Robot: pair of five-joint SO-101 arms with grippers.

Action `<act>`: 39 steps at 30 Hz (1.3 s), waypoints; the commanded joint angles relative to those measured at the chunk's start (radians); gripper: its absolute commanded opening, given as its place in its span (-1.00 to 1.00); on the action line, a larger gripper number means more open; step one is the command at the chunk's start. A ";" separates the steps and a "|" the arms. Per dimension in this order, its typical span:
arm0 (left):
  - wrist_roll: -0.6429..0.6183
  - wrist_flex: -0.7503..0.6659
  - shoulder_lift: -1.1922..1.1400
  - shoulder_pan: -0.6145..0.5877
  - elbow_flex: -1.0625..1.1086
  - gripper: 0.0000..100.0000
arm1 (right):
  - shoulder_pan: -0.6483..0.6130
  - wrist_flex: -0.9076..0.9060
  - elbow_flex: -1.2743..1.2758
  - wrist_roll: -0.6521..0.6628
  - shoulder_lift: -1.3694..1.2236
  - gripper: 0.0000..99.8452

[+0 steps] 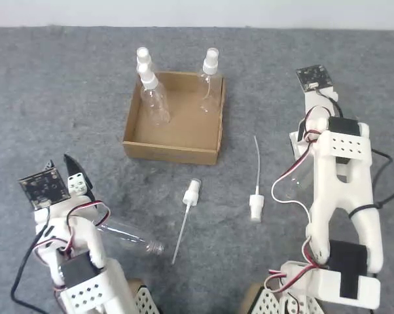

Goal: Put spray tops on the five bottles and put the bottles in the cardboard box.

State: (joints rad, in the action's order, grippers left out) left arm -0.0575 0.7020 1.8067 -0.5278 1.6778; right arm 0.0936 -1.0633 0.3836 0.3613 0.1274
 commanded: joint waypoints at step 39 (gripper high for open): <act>-0.002 -0.034 0.018 0.003 -0.008 -0.81 | 0.311 -0.205 -0.233 -0.037 -0.219 -0.63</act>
State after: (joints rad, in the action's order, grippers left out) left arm -0.0575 0.7020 1.8067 -0.5278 1.6778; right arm 0.3882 -1.2167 0.2102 0.3414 -0.2010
